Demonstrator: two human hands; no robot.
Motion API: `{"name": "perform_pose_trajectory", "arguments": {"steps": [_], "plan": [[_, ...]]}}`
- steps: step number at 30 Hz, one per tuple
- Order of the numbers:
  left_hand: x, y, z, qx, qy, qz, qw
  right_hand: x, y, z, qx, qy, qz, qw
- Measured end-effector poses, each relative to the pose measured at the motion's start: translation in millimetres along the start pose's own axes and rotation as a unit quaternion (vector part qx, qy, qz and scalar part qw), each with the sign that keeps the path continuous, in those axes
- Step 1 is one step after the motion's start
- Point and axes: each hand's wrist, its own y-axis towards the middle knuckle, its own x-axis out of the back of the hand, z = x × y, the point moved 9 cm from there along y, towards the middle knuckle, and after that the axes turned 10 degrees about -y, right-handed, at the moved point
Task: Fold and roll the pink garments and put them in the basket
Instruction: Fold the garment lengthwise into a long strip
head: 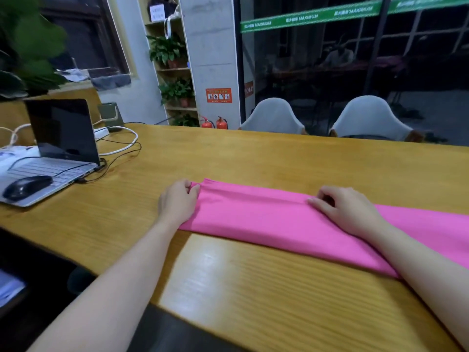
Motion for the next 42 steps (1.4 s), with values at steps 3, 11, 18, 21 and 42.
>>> {"name": "perform_pose_trajectory", "arguments": {"steps": [3, 11, 18, 21, 42], "plan": [[8.9, -12.2, 2.4, -0.001, 0.001, -0.003, 1.000, 3.2, -11.2, 7.0, -0.006, 0.011, 0.004, 1.000], [45.7, -66.1, 8.2, -0.024, -0.006, -0.006, 1.000, 18.9, -67.5, 35.4, -0.013, 0.014, -0.002, 1.000], [69.4, -90.1, 13.1, -0.050, -0.016, 0.026, 0.998, 31.5, -106.5, 50.1, -0.013, 0.000, -0.034, 0.999], [67.6, -74.9, 0.5, -0.064, -0.026, 0.038, 0.997, 34.2, -108.7, 51.7, -0.018, -0.002, -0.045, 0.999], [50.8, -78.9, -1.8, -0.062, 0.099, -0.016, 0.993, 28.4, -85.2, 31.1, -0.027, -0.029, -0.011, 0.999]]}}
